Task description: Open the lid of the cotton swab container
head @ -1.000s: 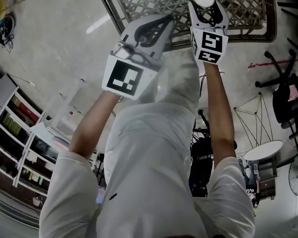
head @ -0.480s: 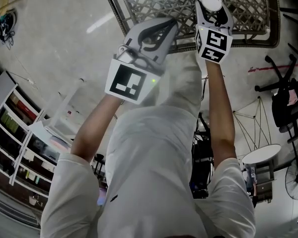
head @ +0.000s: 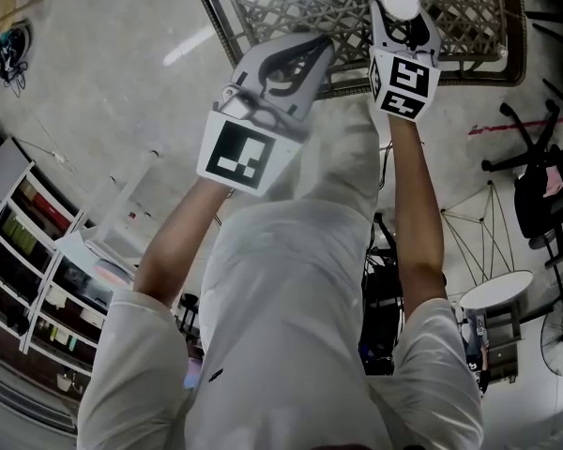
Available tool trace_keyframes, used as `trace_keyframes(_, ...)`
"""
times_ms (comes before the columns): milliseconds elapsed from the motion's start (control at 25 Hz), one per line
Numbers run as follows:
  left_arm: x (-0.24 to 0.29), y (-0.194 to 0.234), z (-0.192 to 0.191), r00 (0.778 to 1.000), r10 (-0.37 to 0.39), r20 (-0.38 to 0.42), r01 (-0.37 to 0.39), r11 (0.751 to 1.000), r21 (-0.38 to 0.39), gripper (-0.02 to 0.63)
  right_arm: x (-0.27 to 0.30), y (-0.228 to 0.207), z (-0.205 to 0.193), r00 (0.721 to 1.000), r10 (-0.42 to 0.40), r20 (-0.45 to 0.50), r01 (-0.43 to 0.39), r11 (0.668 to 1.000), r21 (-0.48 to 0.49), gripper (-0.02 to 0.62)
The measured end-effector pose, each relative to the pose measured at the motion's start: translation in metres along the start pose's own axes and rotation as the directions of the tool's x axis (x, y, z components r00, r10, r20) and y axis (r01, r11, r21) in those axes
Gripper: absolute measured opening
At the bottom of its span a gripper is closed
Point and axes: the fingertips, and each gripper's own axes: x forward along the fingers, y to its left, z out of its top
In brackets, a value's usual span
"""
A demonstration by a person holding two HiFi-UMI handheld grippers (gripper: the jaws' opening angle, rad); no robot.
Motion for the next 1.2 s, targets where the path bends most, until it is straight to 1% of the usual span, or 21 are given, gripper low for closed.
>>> trace_keyframes(320,-0.004,-0.013,0.011,1.0,-0.01,0.013,0.01,1.0,0.013,0.005,-0.025,0.002,0.015,0.999,0.042,0.015,-0.042,0.999,-0.016,0.23)
trace_keyframes(520,-0.011,-0.019,0.026,0.999,-0.014,0.032,0.013,1.0,0.026,0.005,-0.048,0.008,0.033,0.996,0.093,0.017,-0.092,0.995,-0.048,0.23)
trace_keyframes(800,-0.031,-0.027,0.051,0.998,-0.009,0.057,0.007,0.999,0.032,0.005,-0.09,0.023,0.066,0.984,0.176,0.017,-0.174,0.981,-0.087,0.23)
trace_keyframes(1080,-0.061,-0.04,0.083,0.995,-0.011,0.096,0.006,0.999,0.052,0.005,-0.137,0.033,0.112,0.979,0.201,0.026,-0.197,0.973,-0.119,0.23)
trace_keyframes(1200,-0.076,-0.045,0.097,0.993,-0.013,0.117,0.006,0.998,0.058,0.005,-0.156,0.036,0.134,0.98,0.199,0.029,-0.193,0.972,-0.132,0.23)
